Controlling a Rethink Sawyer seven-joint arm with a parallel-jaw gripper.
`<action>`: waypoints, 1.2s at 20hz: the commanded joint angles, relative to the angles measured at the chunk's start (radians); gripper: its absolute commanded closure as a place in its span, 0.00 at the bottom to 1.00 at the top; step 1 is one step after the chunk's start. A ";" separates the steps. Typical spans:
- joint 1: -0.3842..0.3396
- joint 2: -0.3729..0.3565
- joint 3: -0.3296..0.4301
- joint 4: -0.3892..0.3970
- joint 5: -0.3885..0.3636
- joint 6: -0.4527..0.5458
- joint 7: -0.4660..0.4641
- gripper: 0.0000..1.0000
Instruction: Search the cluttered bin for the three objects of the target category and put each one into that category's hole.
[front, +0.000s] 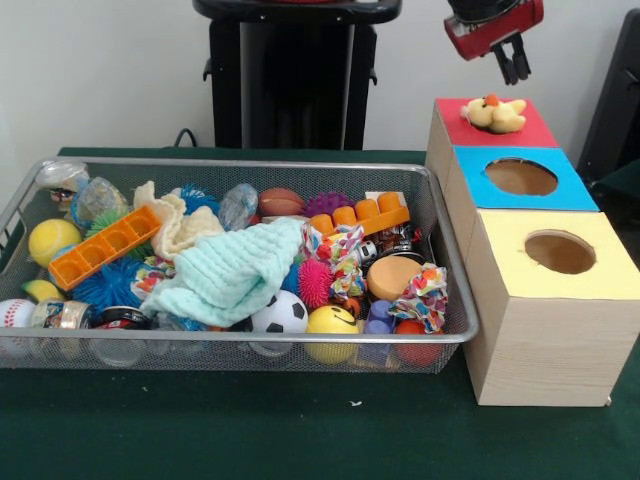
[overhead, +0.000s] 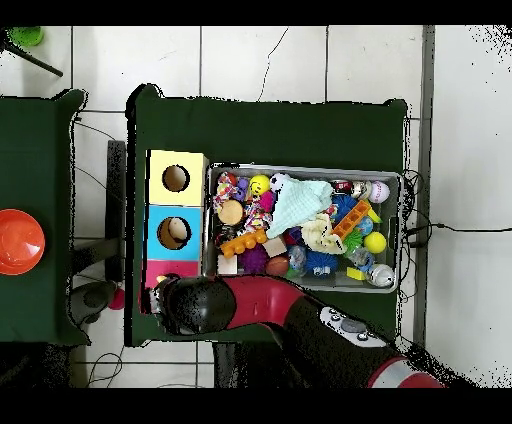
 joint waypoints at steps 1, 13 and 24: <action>0.036 0.090 -0.082 -0.096 -0.054 -0.144 0.121 1.00; 0.027 0.078 -0.078 -0.098 -0.063 -0.150 0.107 1.00; 0.003 0.037 -0.059 -0.088 -0.063 -0.111 0.093 1.00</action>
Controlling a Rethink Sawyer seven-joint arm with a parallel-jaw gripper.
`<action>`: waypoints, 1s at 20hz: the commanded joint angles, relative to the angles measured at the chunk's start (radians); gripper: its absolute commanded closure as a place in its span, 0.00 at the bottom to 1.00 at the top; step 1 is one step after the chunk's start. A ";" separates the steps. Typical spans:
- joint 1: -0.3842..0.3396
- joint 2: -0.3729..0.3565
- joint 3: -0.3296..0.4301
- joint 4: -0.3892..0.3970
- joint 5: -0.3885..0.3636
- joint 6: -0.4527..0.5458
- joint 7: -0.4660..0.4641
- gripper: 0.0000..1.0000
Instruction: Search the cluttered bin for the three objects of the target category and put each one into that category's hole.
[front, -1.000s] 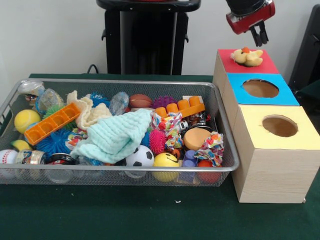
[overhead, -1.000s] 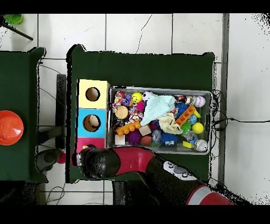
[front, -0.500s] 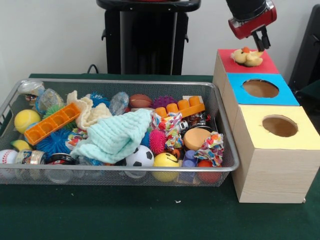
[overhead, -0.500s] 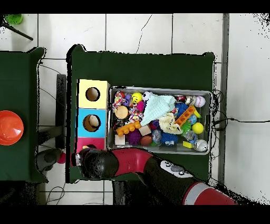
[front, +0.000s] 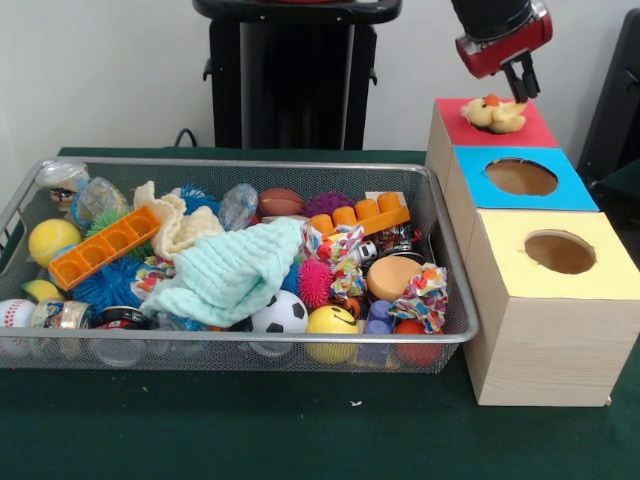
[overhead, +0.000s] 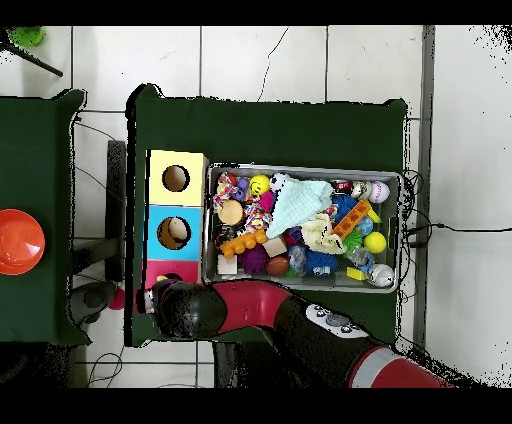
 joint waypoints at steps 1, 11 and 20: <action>-0.037 -0.018 -0.027 -0.086 -0.024 0.007 0.093 1.00; -0.021 -0.019 -0.081 -0.099 -0.077 -0.049 0.083 1.00; 0.058 0.017 -0.194 -0.163 -0.161 -0.073 0.072 1.00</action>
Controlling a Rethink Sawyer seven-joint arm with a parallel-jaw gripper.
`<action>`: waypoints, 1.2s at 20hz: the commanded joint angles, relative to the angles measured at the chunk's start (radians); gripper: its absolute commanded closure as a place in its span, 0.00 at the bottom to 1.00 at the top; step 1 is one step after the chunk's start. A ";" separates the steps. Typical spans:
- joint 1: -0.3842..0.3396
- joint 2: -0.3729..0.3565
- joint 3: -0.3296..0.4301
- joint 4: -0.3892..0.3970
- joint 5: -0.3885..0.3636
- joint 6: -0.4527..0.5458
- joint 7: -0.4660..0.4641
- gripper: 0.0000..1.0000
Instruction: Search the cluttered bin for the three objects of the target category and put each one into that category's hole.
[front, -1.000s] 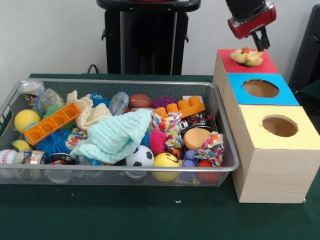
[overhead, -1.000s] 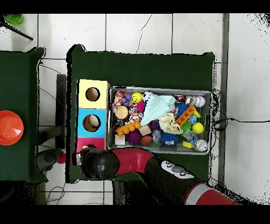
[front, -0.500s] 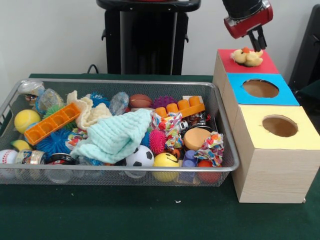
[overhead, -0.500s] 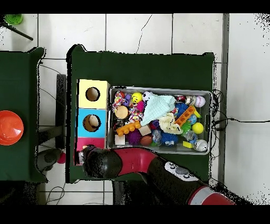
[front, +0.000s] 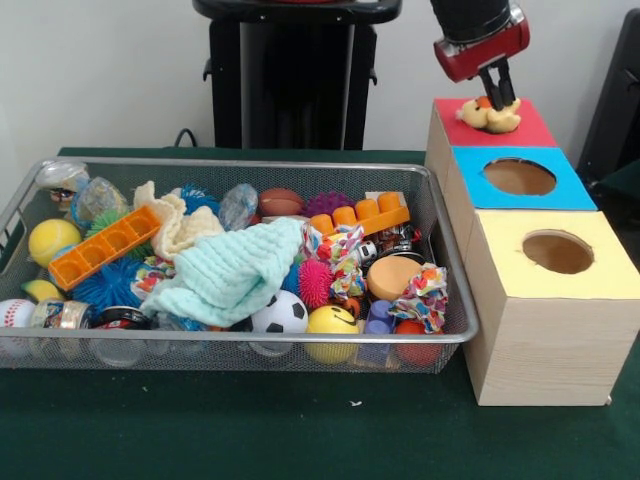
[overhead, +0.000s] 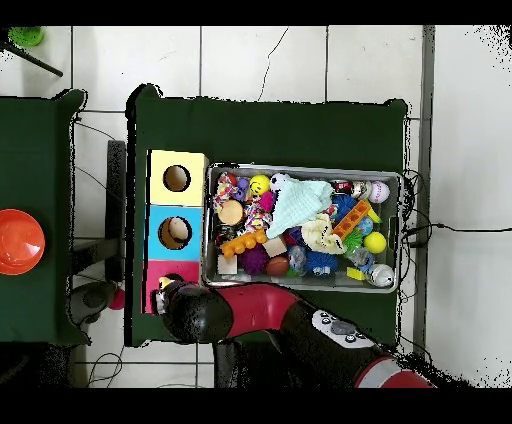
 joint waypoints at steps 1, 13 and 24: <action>0.052 0.040 -0.137 -0.165 -0.089 -0.043 0.070 1.00; 0.107 0.093 -0.210 -0.212 -0.131 -0.075 0.088 1.00; 0.136 0.126 -0.250 -0.260 -0.182 -0.077 0.067 1.00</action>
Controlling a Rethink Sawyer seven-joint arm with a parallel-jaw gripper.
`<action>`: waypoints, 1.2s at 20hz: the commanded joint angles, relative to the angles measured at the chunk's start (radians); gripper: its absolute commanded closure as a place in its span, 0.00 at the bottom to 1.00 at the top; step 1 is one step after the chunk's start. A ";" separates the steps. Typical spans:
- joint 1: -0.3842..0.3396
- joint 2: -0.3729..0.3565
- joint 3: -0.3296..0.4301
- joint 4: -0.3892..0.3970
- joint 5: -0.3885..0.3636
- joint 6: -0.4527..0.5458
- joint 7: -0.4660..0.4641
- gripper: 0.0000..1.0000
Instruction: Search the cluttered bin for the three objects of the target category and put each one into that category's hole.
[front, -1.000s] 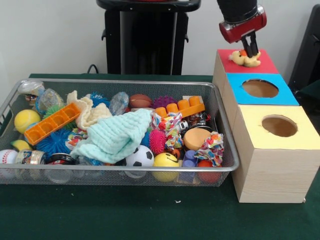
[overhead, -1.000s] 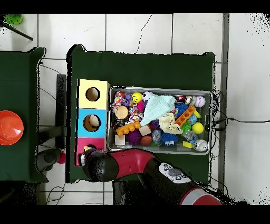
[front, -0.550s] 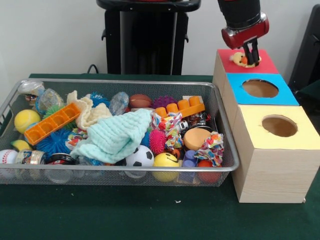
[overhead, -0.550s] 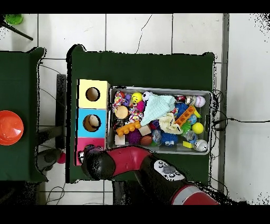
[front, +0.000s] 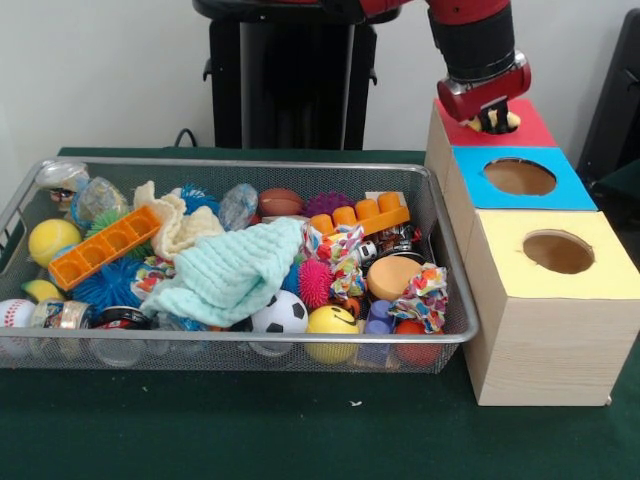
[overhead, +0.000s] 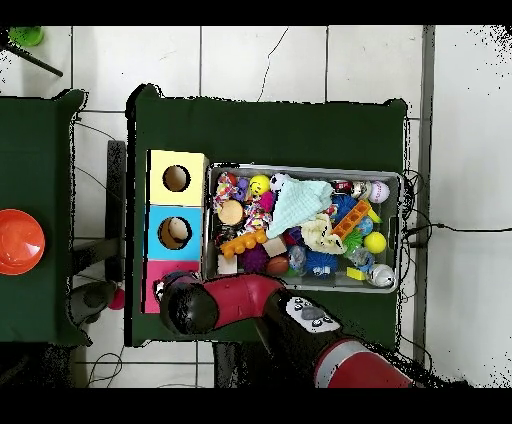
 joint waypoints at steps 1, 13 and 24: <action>-0.011 0.043 -0.089 -0.130 -0.062 0.007 0.064 1.00; -0.131 -0.110 0.088 -0.038 0.066 0.213 0.065 1.00; -0.227 -0.250 0.227 0.027 0.170 0.345 0.077 1.00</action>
